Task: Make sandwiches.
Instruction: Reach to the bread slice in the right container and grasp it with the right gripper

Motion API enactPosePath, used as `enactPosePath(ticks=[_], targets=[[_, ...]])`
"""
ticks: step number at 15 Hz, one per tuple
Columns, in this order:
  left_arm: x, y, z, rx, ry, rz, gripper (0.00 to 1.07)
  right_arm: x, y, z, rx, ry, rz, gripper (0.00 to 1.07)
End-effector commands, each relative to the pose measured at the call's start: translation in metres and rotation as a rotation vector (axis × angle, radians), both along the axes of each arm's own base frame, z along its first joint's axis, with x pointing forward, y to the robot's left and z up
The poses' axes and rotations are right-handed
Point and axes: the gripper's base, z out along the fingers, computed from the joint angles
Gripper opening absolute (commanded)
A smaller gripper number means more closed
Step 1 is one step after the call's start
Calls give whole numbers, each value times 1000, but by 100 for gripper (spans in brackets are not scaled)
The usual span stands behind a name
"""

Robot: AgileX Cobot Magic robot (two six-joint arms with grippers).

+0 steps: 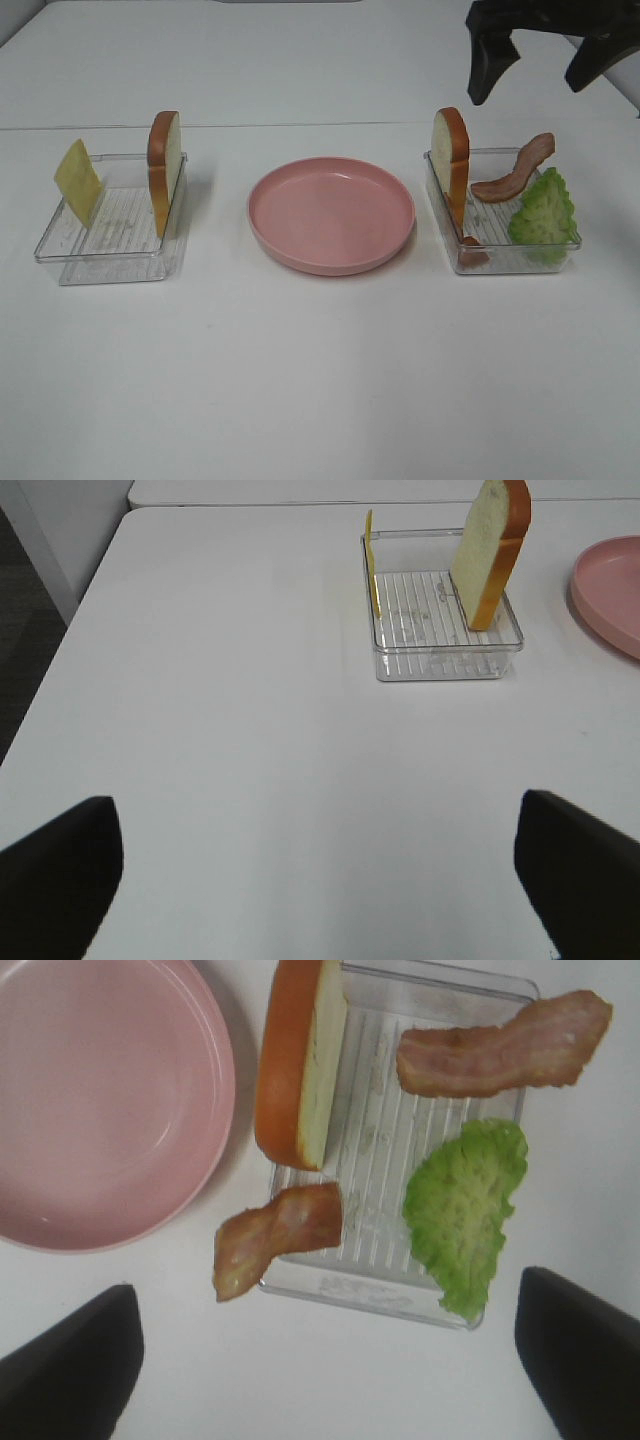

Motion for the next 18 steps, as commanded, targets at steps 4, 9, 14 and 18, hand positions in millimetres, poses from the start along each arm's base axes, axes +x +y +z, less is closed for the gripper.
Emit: enactPosePath(ticks=[4, 9, 14, 18], targets=[[-2, 0, 0, -1, -14, -7, 100, 42, 15, -28, 17, 19, -9, 96], [-2, 0, 0, -1, -14, -7, 100, 60, 21, -57, 39, 7, -8, 95], [-2, 0, 0, -1, -14, -7, 100, 74, 25, -99, 40, 44, -7, 95], [-2, 0, 0, -1, -14, -7, 100, 79, 26, -119, 34, 71, -9, 79]])
